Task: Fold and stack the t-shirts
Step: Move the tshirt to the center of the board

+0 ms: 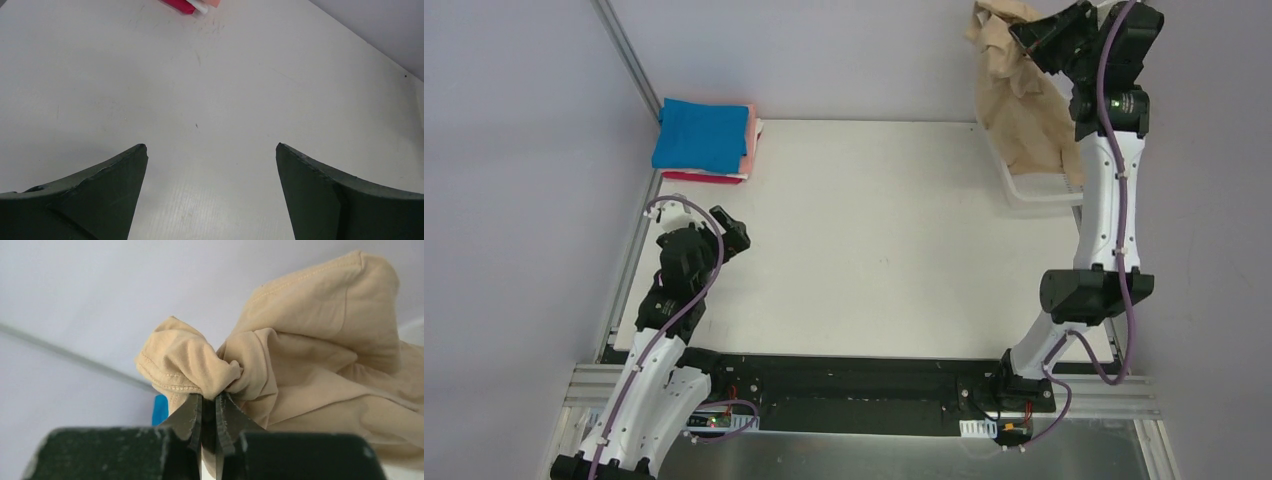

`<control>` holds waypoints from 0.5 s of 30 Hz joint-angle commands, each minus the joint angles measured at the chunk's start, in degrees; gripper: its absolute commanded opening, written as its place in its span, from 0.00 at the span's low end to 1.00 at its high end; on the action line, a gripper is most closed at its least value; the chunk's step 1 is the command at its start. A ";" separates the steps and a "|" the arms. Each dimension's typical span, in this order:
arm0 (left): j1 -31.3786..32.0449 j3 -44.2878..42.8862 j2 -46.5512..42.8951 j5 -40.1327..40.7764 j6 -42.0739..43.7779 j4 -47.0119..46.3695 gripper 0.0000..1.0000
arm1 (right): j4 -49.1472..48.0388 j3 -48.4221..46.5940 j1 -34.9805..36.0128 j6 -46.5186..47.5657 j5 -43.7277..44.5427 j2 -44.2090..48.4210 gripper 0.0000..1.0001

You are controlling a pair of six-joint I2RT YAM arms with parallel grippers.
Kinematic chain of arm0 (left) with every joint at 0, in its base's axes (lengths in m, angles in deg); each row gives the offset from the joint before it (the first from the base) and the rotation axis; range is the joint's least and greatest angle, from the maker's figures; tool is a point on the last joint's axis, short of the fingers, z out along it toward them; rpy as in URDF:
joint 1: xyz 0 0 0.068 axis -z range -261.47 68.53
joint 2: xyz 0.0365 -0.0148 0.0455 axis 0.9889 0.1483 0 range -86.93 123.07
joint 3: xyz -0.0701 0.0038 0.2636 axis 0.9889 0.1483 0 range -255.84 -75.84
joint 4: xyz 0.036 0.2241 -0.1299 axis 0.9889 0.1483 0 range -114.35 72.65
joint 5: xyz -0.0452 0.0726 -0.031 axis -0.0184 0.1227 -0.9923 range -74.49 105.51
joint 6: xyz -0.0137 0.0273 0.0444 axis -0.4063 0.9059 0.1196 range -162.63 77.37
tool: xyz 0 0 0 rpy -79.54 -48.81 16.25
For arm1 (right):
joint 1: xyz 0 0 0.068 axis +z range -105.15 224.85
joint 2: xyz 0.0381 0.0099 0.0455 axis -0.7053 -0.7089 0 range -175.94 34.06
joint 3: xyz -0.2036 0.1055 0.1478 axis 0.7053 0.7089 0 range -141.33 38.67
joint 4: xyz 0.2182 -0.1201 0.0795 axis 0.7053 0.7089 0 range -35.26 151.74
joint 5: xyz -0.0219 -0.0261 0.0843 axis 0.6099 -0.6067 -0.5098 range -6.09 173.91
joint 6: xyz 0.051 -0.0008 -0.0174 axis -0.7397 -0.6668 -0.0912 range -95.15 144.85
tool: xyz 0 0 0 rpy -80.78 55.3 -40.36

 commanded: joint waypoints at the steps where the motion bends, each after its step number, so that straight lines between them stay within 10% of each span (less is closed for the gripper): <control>1: 0.02 0.98 -3.01 -0.88 -0.22 -1.58 1.00 | -1.24 0.34 6.47 4.23 -2.41 5.46 0.00; 15: 0.02 1.14 -3.26 -0.19 -0.74 -1.17 1.00 | -3.05 6.61 27.16 7.10 0.01 15.17 0.00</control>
